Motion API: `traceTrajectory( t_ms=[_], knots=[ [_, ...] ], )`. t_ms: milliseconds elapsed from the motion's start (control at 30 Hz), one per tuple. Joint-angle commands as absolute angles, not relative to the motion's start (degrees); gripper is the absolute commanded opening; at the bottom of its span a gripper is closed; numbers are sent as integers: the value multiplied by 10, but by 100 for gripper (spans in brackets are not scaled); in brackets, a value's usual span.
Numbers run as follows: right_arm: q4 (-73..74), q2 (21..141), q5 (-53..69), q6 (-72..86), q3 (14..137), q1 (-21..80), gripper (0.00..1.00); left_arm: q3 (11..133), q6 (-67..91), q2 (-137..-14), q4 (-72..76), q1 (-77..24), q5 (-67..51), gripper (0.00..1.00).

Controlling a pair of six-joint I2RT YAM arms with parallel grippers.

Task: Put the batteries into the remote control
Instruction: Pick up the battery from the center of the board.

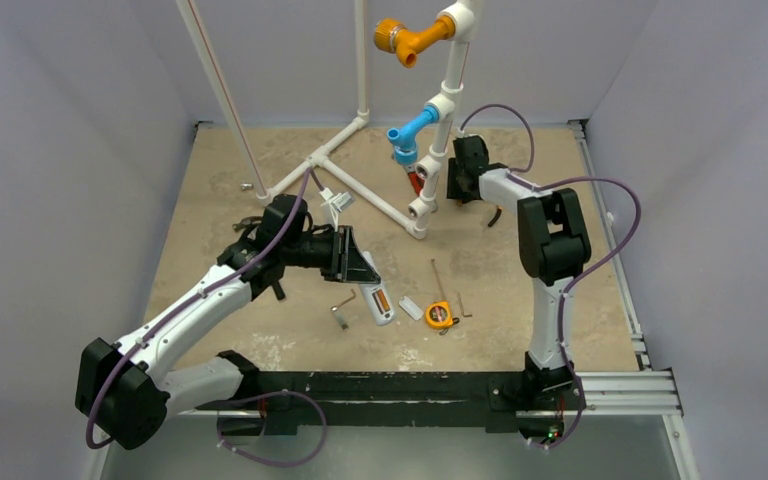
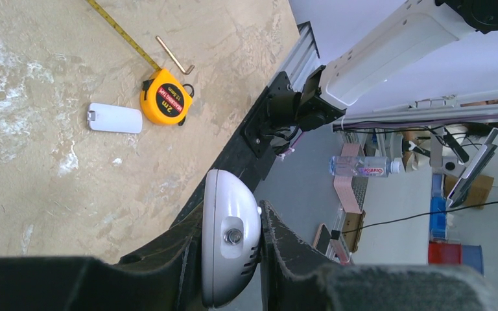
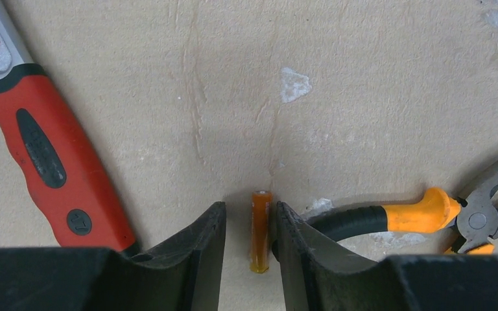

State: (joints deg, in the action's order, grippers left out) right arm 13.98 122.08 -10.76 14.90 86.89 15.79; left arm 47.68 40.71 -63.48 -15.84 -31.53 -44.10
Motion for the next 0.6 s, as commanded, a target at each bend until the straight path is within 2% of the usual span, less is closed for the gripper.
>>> traceTrajectory(
  t_ms=[0, 167, 500, 567],
  knots=[
    [160, 1214, -85, 144, 877, 160, 31, 495, 396, -630, -149, -314, -443, 0],
    [189, 1218, -89, 135, 879, 160, 22, 489, 400, -625, -148, -314, -437, 0],
    [217, 1215, -94, 120, 875, 168, 11, 488, 405, -633, -140, -314, -440, 0],
    [222, 1210, -73, 111, 873, 170, 6, 488, 406, -633, -139, -315, -440, 0]
  ],
)
